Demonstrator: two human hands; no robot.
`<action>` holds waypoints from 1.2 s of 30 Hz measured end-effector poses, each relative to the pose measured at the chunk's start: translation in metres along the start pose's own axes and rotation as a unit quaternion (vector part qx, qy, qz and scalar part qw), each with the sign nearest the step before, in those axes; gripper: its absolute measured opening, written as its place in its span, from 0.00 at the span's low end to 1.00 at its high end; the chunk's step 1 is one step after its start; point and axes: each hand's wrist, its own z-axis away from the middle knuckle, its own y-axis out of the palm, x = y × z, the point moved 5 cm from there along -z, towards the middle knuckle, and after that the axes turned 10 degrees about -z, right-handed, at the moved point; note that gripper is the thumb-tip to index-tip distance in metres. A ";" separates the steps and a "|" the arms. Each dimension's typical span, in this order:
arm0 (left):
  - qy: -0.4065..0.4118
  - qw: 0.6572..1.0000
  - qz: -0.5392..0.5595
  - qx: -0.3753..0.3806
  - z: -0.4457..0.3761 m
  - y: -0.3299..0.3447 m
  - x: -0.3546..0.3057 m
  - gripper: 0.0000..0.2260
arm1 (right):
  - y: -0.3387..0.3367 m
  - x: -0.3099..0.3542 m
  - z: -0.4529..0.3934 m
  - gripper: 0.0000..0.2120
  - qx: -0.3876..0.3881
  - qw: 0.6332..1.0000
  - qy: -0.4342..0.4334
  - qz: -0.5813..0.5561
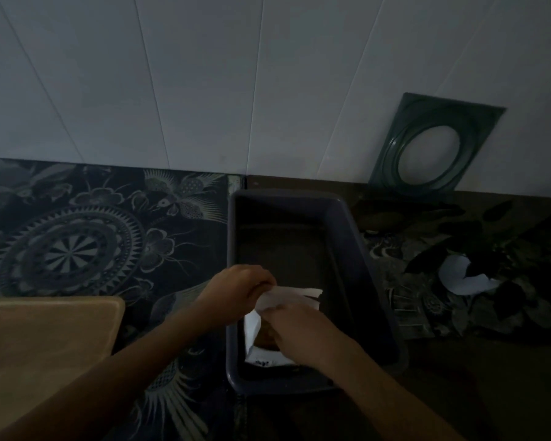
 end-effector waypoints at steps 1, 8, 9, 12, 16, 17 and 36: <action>0.000 1.000 -0.001 0.001 0.000 0.000 0.000 0.10 | 0.002 0.001 -0.005 0.14 0.036 0.999 0.032 0.010; 0.003 1.000 -0.004 -0.008 0.000 -0.001 0.005 0.10 | 0.025 -0.003 -0.024 0.24 0.070 0.995 0.055 0.055; 0.003 1.000 -0.003 -0.008 0.000 -0.001 0.006 0.10 | 0.031 -0.003 -0.028 0.27 0.085 0.994 0.054 0.049; 0.003 1.000 0.003 -0.005 0.002 -0.002 0.010 0.09 | 0.047 -0.010 -0.037 0.35 0.084 0.994 0.047 0.061; -0.004 1.000 0.015 -0.003 0.003 -0.004 0.015 0.09 | 0.064 -0.023 -0.041 0.39 0.040 0.996 0.030 0.067; -0.004 1.000 0.017 0.000 0.003 -0.005 0.015 0.09 | 0.066 -0.024 -0.041 0.40 0.036 0.997 0.031 0.066; -0.002 0.999 0.031 -0.007 0.008 0.001 0.016 0.09 | 0.089 -0.032 -0.053 0.49 0.053 0.995 0.060 0.056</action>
